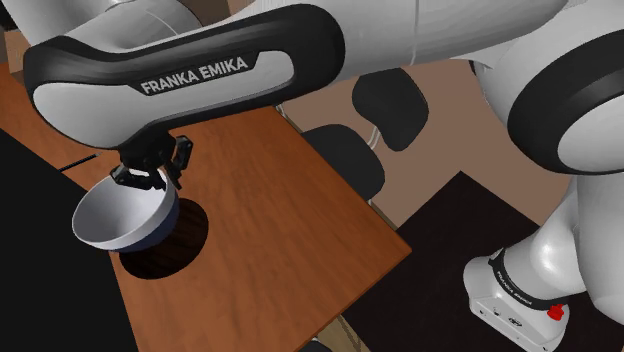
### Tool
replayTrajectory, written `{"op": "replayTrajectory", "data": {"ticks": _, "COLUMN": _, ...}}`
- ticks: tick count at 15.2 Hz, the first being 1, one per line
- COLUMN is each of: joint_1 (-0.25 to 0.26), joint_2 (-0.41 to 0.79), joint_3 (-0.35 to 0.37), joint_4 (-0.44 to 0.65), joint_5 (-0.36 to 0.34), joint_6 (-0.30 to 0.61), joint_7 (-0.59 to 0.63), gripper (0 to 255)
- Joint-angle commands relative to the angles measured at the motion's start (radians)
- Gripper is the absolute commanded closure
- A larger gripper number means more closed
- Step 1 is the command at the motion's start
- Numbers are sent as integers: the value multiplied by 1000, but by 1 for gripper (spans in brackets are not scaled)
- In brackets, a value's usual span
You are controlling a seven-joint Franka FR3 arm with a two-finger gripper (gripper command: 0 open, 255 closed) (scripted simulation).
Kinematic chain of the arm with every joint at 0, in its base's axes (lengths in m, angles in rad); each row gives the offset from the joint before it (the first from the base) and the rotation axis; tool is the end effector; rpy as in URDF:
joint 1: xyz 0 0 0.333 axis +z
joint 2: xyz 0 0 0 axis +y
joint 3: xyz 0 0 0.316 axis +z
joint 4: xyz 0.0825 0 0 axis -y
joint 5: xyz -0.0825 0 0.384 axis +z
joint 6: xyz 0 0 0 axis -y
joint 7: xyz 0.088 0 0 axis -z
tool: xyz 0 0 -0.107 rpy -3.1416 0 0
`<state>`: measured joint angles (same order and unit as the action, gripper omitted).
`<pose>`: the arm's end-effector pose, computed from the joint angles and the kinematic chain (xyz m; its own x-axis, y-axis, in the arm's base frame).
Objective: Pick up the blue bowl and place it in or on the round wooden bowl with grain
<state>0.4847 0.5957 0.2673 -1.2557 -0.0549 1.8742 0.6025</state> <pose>0.5639 0.4583 0.4268 0.9928 0.1183 -0.0204 0.1156 -0.9880 -0.1020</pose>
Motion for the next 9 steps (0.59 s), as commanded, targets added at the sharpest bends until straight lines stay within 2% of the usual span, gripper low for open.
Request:
{"op": "replayTrajectory", "data": {"ticks": 1, "joint_1": -1, "joint_2": 3, "joint_3": -1, "joint_4": -22, "joint_5": -1, "joint_6": 26, "joint_7": -1, "gripper": 255}}
{"op": "replayTrajectory", "data": {"ticks": 9, "joint_1": -4, "joint_2": 25, "joint_3": -5, "joint_4": -95, "joint_5": -5, "joint_6": 120, "joint_7": -3, "gripper": 255}}
